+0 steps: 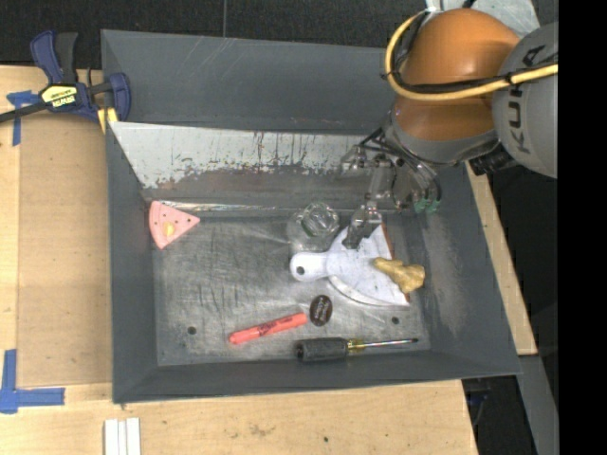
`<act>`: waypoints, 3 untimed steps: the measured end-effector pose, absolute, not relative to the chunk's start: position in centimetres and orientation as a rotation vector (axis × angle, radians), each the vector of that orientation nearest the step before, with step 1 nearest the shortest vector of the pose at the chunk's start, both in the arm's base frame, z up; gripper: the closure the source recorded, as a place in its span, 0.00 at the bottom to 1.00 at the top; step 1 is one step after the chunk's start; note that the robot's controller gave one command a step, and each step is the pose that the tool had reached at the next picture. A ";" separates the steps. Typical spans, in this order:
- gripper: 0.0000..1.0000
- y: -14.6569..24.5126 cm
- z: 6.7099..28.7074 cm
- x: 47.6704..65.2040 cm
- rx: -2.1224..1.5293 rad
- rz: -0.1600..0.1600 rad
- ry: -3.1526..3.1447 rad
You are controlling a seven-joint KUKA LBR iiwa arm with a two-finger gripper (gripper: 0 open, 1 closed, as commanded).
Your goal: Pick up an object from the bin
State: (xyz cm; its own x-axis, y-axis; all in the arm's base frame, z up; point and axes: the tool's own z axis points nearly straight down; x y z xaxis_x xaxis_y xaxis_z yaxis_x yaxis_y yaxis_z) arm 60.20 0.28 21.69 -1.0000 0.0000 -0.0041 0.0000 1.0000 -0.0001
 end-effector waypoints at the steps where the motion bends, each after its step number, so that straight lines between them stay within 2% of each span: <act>1: 0.00 0.0 15.7 58.5 -0.015 -0.001 3.133; 2: 0.00 -0.2 13.8 56.3 0.057 0.001 3.147; 3: 0.00 -0.7 15.4 57.2 -0.188 -0.001 3.132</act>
Offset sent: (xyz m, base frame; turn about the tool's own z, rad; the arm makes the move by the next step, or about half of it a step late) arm -0.0499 -0.0060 -0.0569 0.0692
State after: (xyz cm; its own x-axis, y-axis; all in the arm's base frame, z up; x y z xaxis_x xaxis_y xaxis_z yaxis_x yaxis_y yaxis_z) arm 57.18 -0.74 15.37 -0.9928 -0.1198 -0.0044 -0.1198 0.9928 -0.0007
